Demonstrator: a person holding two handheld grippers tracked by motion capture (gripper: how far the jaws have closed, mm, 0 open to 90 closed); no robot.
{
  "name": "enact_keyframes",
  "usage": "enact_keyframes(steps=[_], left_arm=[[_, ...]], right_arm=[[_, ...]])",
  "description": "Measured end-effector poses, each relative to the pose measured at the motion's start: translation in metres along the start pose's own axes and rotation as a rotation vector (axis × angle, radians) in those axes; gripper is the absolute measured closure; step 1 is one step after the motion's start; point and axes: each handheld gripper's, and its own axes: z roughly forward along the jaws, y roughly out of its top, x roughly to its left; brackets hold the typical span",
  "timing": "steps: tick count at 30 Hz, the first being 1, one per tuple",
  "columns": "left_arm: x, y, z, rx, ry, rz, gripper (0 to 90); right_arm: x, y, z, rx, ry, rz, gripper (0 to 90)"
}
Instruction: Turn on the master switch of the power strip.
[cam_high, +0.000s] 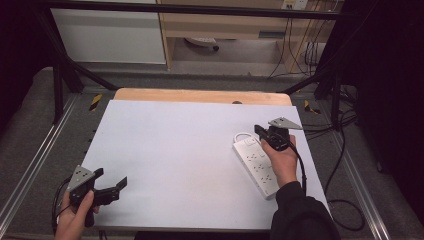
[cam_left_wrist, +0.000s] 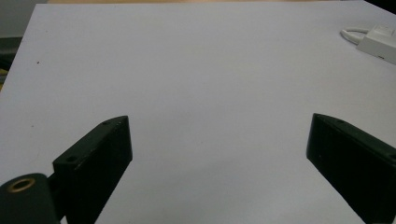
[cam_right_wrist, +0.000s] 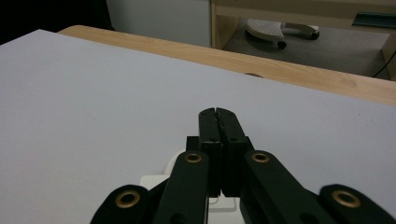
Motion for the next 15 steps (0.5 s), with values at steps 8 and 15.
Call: enact_keyframes(steps=[8,15], left_arm=[[-0.001,0.000,0.000,-0.002,0.000,0.004,6.9],[0.000,0.000,0.000,-0.003,-0.001,0.003,6.9]], right_arm=[[0.002,-0.004,0.009,0.019,0.006,0.005,90.0],[0.004,-0.007,0.017,0.043,0.007,0.003,90.0]])
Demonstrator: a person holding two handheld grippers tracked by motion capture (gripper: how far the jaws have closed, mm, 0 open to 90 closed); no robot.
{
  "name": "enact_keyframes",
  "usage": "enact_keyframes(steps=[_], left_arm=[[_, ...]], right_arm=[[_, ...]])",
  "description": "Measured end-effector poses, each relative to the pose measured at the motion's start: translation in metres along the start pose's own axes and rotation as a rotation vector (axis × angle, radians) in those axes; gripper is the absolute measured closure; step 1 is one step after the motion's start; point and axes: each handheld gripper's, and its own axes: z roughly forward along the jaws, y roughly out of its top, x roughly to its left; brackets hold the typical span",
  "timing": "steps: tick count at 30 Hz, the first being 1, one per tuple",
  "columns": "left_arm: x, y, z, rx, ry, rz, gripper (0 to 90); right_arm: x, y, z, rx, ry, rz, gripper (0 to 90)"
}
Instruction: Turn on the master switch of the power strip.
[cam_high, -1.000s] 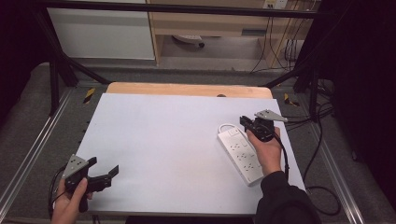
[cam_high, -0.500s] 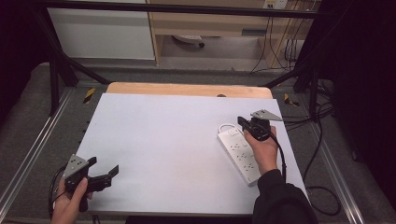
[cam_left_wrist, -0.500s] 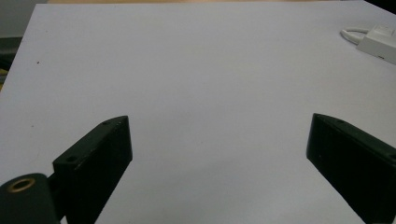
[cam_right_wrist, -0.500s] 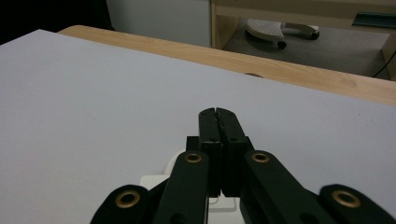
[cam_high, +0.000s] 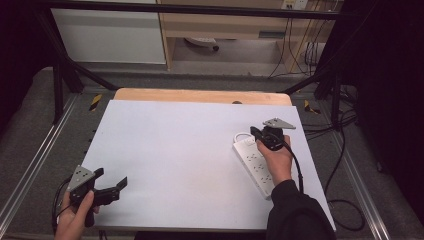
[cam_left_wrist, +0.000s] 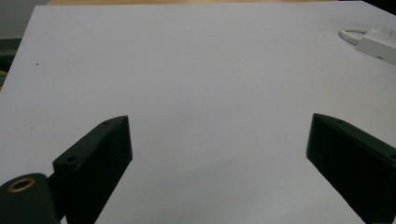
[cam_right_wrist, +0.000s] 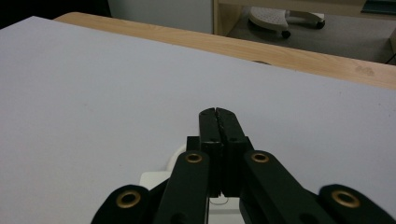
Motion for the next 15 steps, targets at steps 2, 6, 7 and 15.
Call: enact_keyframes(steps=[2,6,7,15], left_arm=[[0.0000,-0.0001,0.0002,0.000,0.001,0.002,6.9],[-0.0003,-0.0002,0.0005,0.001,-0.001,0.000,6.9],[-0.0003,-0.0003,0.0005,0.002,-0.001,0.002,6.9],[-0.0004,-0.0003,0.0005,0.003,-0.001,0.001,6.9]], right_arm=[[0.0002,-0.0007,0.0017,0.005,-0.001,-0.007,90.0],[0.0009,-0.0013,0.0037,0.010,-0.001,-0.014,90.0],[0.0010,-0.0014,0.0043,0.012,0.000,-0.013,90.0],[0.0021,-0.0018,0.0071,0.034,0.003,-0.019,90.0]])
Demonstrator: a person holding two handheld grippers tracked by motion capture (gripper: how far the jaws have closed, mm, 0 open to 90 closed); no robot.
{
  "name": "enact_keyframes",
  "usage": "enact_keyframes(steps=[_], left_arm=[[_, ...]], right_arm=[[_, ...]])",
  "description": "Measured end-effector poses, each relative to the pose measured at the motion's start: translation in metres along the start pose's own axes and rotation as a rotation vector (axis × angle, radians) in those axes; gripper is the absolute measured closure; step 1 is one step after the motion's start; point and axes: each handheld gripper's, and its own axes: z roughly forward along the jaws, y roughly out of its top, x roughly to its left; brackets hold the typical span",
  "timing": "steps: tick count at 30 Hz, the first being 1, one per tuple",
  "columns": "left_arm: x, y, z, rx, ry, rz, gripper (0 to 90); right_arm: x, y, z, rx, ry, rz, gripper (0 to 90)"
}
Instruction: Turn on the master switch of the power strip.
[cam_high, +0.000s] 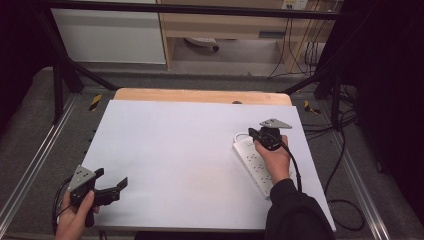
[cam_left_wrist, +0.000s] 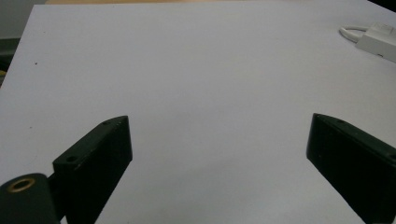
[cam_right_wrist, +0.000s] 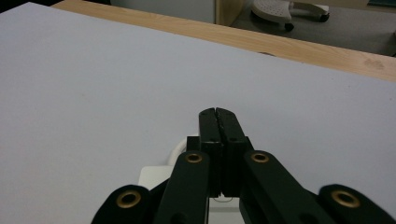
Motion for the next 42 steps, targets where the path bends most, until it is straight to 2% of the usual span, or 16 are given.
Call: enact_keyframes(steps=[42], left_arm=[[0.000,0.000,0.000,0.004,-0.005,0.003,6.9]], right_arm=[[0.005,-0.006,0.011,0.093,0.011,-0.005,90.0]])
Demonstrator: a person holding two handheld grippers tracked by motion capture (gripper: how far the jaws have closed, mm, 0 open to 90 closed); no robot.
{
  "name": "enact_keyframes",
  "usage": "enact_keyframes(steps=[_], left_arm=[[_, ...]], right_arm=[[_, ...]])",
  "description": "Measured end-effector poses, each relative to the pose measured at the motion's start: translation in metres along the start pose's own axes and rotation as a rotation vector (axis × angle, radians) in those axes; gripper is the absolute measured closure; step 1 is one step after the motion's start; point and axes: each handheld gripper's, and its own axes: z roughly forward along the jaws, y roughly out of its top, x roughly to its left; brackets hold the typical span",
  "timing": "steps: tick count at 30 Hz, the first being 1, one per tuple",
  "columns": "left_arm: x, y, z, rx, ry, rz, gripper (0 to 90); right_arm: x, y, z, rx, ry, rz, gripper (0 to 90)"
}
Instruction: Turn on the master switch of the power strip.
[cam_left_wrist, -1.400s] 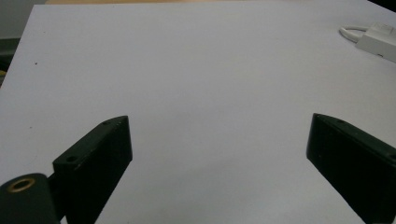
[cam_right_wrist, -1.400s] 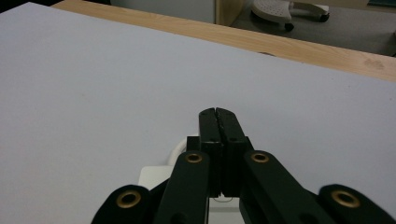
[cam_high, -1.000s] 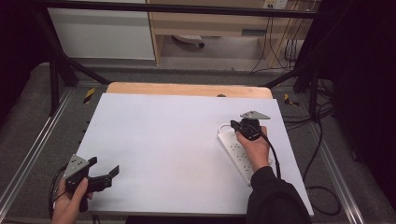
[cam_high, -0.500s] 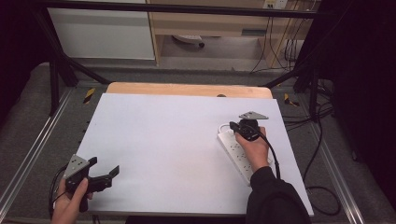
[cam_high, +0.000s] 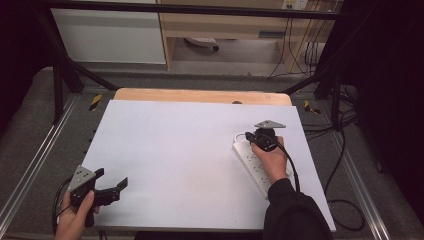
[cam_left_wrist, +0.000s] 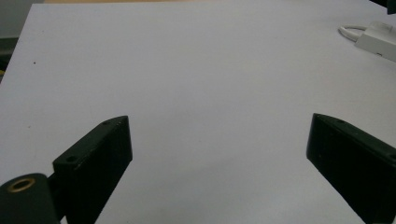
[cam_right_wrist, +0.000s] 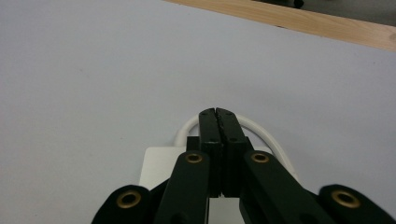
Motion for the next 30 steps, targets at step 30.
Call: enact_keyframes(steps=[30], left_arm=[[0.0001,-0.0001,-0.0002,0.001,-0.001,0.008,6.9]], right_arm=[[-0.0071,-0.0056,0.0093,0.071,-0.057,-0.003,90.0]])
